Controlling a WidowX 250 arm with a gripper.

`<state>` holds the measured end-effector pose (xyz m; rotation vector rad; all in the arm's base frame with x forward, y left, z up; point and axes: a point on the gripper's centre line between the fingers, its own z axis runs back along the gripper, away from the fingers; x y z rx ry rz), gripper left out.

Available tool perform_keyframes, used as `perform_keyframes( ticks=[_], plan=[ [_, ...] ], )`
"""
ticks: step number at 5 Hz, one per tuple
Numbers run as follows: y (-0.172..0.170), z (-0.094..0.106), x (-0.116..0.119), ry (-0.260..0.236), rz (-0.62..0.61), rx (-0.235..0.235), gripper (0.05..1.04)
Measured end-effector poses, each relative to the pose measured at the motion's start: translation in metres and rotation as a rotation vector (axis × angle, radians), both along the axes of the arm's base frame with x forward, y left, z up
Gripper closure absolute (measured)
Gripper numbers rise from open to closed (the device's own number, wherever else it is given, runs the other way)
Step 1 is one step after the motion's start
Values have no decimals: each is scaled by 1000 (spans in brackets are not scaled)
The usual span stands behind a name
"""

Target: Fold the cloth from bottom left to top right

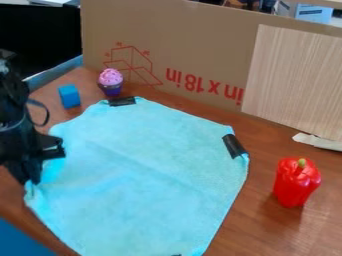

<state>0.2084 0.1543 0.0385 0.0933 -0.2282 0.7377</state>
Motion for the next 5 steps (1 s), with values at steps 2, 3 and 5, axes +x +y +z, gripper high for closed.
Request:
perform_keyframes(
  ticks=[2,3,5],
  plan=[
    [-52,33,42,31,-21,-40,1025],
    [-75,34,75,93,9,-63,1025],
    [-117,29,131,166,24,-92,1025]
  ],
)
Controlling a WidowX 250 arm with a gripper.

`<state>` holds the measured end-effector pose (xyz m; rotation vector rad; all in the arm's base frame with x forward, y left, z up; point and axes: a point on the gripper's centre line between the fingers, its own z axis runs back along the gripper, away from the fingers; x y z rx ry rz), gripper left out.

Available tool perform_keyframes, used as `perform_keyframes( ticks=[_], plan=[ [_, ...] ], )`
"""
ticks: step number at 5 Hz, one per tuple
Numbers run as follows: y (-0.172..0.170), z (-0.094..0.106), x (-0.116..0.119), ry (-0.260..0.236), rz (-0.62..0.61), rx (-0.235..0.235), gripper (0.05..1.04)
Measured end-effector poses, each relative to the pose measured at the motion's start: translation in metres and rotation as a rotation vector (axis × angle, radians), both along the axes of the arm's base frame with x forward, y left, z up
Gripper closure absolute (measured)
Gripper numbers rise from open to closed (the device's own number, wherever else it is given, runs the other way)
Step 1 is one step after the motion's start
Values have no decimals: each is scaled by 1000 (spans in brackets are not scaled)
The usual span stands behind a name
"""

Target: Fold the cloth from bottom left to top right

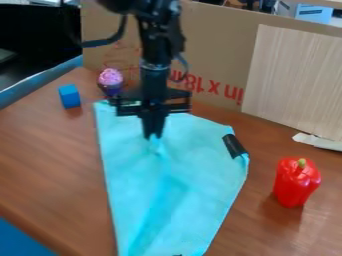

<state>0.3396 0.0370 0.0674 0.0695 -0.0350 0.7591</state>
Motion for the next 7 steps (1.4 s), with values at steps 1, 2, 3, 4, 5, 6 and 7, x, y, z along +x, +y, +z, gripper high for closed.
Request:
perform_keyframes(
  ticks=[1,2,3,4,5,6,7],
  plan=[
    [-23,8,11,-27,-39,-6,1025],
    [-40,8,18,-30,-61,-7,1025],
    [-54,10,28,-48,-75,-8,1025],
    [-65,0,40,-39,-73,9,1025],
    [-68,-11,52,-33,-53,28,1025],
    [-71,-23,62,-29,-43,47,1026],
    [-79,-27,65,-29,-51,52,999]
  ],
)
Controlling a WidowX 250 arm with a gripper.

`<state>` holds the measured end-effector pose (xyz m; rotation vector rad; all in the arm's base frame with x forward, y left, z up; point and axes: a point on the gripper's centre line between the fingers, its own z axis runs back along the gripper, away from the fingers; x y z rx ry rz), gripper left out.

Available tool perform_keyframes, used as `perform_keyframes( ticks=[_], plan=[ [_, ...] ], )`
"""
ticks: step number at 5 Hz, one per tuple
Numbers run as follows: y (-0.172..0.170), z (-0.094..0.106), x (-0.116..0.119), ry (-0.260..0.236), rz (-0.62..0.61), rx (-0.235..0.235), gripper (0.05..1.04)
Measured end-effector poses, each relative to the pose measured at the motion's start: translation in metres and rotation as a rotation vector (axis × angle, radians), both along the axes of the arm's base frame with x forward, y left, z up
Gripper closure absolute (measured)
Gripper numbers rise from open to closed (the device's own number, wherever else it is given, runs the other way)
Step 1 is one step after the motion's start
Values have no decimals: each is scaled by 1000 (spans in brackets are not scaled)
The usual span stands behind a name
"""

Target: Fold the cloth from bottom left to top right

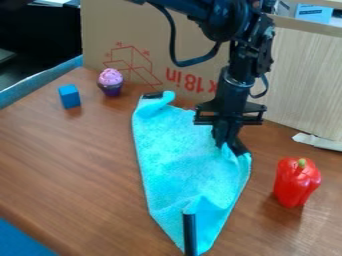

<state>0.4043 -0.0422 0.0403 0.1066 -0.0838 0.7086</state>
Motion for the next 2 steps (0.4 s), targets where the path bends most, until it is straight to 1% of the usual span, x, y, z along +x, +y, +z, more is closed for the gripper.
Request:
perform_keyframes(
  ticks=[1,2],
  plan=[
    [-1,0,1,-4,18,-7,850],
    [-5,1,2,-9,22,-30,586]
  ],
)
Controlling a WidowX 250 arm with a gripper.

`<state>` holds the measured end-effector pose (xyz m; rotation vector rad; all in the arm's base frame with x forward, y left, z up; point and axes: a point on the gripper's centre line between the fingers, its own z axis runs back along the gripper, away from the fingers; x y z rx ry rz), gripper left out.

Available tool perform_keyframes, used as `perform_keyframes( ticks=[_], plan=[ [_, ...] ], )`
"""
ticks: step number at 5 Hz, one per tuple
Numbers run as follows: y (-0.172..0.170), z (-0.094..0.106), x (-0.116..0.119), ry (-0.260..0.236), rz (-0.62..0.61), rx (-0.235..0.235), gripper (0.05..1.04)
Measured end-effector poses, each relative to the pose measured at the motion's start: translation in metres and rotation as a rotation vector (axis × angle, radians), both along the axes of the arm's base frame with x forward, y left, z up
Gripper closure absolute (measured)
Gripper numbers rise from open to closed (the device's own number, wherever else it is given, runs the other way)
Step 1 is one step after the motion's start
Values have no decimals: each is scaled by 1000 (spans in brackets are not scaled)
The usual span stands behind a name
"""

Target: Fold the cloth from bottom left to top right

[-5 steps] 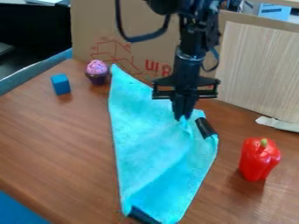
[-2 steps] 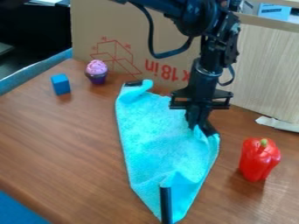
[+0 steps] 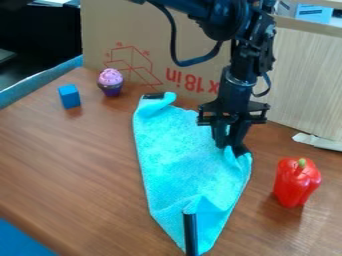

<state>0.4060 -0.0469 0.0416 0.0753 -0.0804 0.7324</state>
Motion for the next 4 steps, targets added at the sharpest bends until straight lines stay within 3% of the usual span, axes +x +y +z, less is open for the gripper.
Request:
perform_keyframes(
  ticks=[1,2,3,4],
  plan=[
    [-2,4,-3,-2,-10,-17,283],
    [-7,35,-6,-60,-23,-63,82],
    [1,57,-15,-76,-32,-105,83],
    [14,103,-40,-148,-58,-167,84]
  ],
)
